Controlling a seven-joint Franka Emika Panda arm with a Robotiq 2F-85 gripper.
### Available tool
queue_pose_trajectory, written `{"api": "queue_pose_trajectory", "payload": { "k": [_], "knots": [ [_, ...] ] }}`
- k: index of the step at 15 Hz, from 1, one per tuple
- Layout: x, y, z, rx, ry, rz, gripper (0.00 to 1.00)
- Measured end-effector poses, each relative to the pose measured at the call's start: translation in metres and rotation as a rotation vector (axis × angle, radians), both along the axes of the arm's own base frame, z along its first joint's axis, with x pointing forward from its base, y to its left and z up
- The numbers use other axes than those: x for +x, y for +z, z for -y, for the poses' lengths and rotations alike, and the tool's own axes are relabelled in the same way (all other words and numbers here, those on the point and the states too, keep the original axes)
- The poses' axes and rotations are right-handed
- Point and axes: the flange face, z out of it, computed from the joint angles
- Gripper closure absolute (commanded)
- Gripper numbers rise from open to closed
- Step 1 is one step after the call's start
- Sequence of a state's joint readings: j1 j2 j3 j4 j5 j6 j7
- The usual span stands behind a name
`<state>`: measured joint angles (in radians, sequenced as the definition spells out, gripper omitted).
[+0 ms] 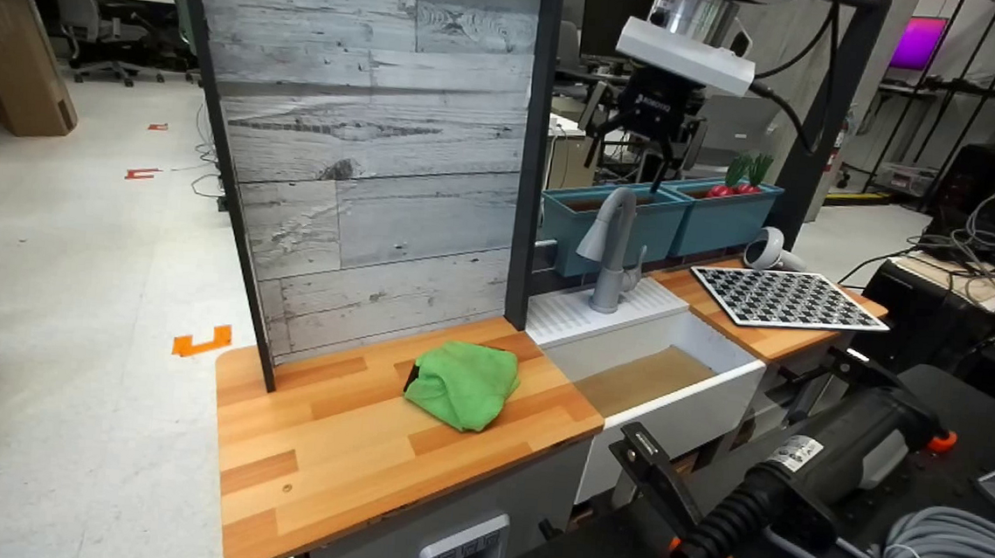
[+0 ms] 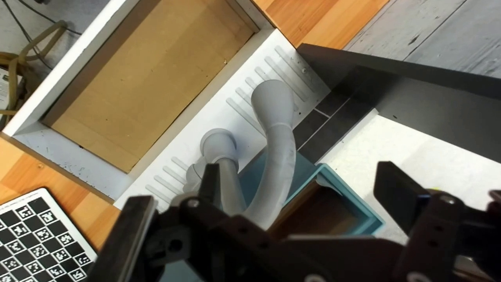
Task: Slide the spout to the right
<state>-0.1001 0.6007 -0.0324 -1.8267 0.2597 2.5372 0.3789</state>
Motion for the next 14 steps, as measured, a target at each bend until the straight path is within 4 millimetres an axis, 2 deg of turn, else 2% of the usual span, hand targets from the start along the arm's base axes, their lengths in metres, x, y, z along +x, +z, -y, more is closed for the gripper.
{"api": "queue_pose_trajectory", "payload": {
  "k": [3, 4, 5, 7, 14],
  "knots": [
    [0.007, -0.016, 0.003, -0.001, -0.005, -0.009, 0.0],
    [0.009, -0.02, 0.004, -0.002, -0.006, -0.012, 0.06],
    [0.01, -0.024, 0.004, -0.002, -0.006, -0.014, 0.28],
    [0.014, -0.031, 0.004, -0.003, -0.006, -0.016, 0.31],
    [0.019, -0.039, 0.005, -0.004, -0.005, -0.018, 0.86]
  ]
}}
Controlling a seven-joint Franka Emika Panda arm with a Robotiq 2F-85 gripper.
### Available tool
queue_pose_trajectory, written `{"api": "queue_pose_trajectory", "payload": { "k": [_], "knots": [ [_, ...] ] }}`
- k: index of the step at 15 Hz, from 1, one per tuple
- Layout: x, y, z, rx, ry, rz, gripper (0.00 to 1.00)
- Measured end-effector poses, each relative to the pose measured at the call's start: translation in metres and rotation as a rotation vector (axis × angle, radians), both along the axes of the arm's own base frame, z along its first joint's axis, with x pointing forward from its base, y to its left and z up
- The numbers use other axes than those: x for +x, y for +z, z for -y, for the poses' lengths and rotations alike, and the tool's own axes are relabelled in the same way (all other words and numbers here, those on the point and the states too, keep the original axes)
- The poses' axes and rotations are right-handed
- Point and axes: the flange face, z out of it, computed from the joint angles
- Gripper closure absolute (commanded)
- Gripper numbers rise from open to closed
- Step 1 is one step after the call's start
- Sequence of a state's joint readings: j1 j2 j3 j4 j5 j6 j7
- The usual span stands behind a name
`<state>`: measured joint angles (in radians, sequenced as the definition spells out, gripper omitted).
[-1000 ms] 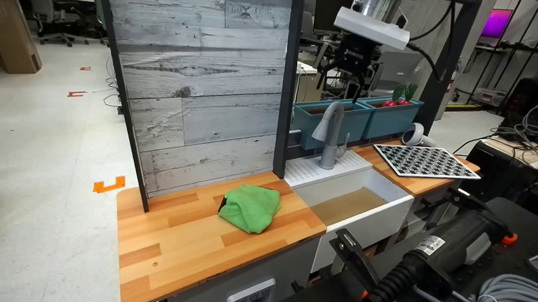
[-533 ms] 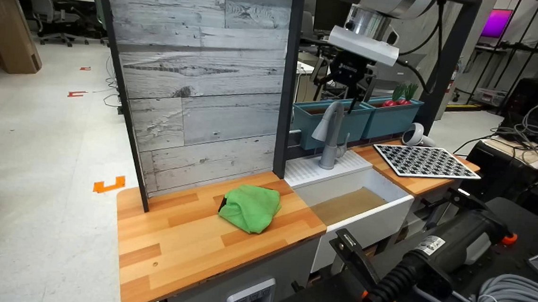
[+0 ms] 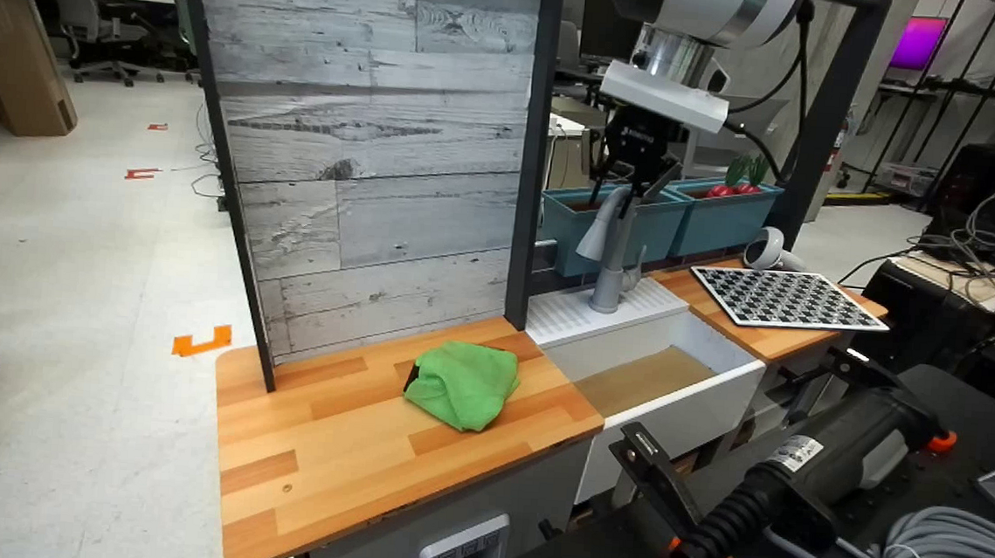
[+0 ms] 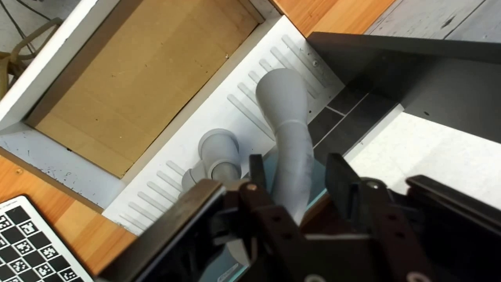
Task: Slide the spout to the right
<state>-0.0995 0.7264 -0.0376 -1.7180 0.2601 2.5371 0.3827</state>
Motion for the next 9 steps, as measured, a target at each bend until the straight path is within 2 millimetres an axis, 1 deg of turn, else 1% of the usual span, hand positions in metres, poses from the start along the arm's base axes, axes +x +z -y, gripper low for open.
{"api": "queue_pose_trajectory", "payload": {
  "k": [1, 2, 3, 9],
  "knots": [
    [-0.0001, -0.0004, 0.0002, 0.0, 0.0, -0.001, 0.93],
    [-0.0003, -0.0007, 0.0007, 0.0, -0.001, -0.002, 0.96],
    [-0.0008, -0.0012, 0.0006, 0.003, -0.006, -0.005, 0.93],
    [-0.0041, -0.0015, 0.0026, 0.003, 0.012, -0.029, 0.93]
  ]
}}
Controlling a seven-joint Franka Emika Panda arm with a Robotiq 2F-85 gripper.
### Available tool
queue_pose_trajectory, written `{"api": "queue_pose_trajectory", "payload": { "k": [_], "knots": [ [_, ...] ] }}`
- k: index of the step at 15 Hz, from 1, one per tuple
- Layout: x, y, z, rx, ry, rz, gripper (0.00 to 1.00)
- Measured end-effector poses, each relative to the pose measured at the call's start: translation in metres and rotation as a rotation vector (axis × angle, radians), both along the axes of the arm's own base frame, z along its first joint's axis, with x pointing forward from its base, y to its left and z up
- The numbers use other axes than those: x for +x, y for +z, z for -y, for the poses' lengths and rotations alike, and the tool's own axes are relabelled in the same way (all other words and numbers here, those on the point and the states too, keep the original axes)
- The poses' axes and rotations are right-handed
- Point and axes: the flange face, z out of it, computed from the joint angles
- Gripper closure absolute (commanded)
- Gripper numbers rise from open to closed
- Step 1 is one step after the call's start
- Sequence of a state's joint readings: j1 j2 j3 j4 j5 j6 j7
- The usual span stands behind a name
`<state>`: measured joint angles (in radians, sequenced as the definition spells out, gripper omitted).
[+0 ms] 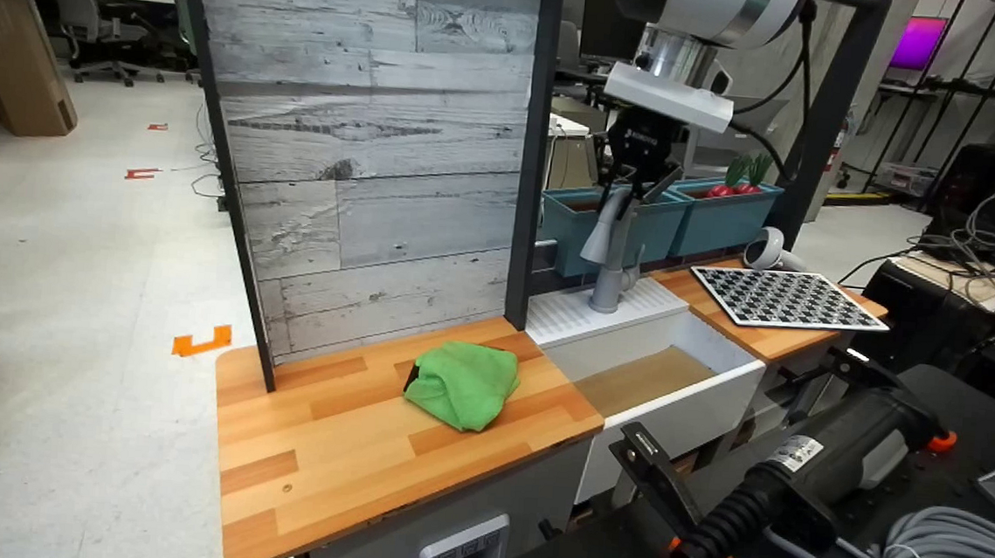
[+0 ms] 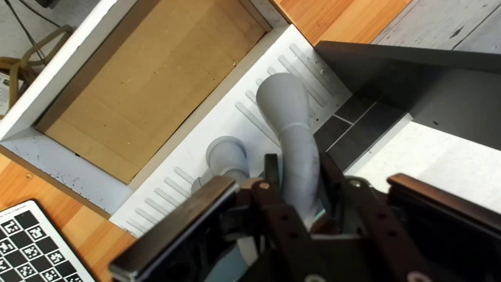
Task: Slide the spout to the right
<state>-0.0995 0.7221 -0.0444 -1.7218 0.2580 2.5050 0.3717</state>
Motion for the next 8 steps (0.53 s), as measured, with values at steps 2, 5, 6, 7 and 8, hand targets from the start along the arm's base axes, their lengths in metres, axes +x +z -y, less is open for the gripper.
{"api": "queue_pose_trajectory", "payload": {
  "k": [2, 5, 6, 7, 8],
  "knots": [
    [-0.005, 0.001, 0.006, -0.021, 0.052, -0.04, 0.93],
    [-0.012, 0.004, 0.017, -0.083, 0.159, -0.106, 0.93],
    [-0.012, 0.004, 0.019, -0.102, 0.196, -0.117, 0.93],
    [-0.012, 0.004, 0.019, -0.121, 0.232, -0.123, 0.93],
    [-0.011, 0.005, 0.017, -0.137, 0.266, -0.127, 0.93]
  ]
}}
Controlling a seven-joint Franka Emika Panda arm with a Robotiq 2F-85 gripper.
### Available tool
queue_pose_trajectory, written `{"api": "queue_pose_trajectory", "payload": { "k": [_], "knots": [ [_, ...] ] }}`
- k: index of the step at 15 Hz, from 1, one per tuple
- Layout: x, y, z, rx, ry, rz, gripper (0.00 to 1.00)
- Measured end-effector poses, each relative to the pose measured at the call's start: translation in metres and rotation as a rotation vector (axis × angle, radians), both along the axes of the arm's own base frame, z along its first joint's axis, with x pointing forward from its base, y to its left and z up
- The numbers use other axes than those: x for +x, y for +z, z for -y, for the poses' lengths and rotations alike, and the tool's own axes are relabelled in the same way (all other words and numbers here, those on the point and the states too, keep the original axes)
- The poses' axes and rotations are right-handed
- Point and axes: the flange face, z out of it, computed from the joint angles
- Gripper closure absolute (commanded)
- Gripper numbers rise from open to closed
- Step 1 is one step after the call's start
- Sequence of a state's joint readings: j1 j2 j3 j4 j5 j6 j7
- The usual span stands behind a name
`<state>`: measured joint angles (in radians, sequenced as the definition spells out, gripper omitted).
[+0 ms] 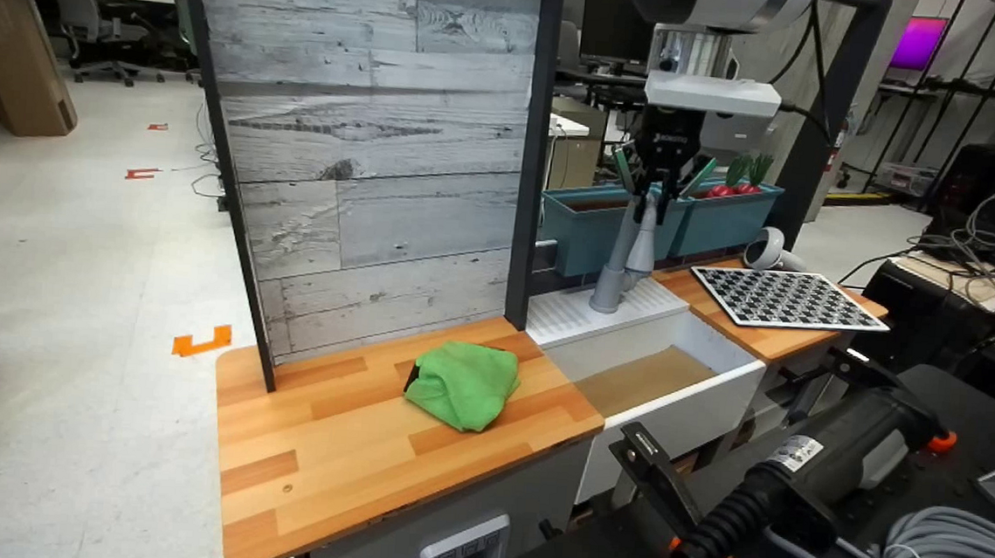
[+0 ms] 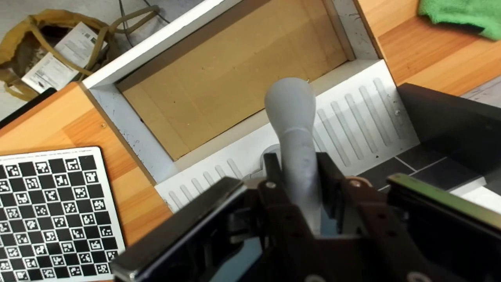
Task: Slide the spout to the right
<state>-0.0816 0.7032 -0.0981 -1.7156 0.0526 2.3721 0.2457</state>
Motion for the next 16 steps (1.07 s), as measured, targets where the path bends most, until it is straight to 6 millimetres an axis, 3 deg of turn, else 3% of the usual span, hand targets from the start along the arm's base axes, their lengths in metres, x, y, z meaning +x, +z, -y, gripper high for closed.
{"api": "queue_pose_trajectory", "payload": {
  "k": [11, 12, 13, 16],
  "knots": [
    [0.0007, -0.0005, -0.0004, -0.098, 0.364, -0.048, 0.93],
    [0.0007, -0.0005, 0.0003, -0.099, 0.382, -0.049, 0.47],
    [0.0006, -0.0006, 0.0008, -0.099, 0.394, -0.05, 0.45],
    [0.0, -0.0002, 0.0045, -0.115, 0.424, -0.059, 0.25]
  ]
}}
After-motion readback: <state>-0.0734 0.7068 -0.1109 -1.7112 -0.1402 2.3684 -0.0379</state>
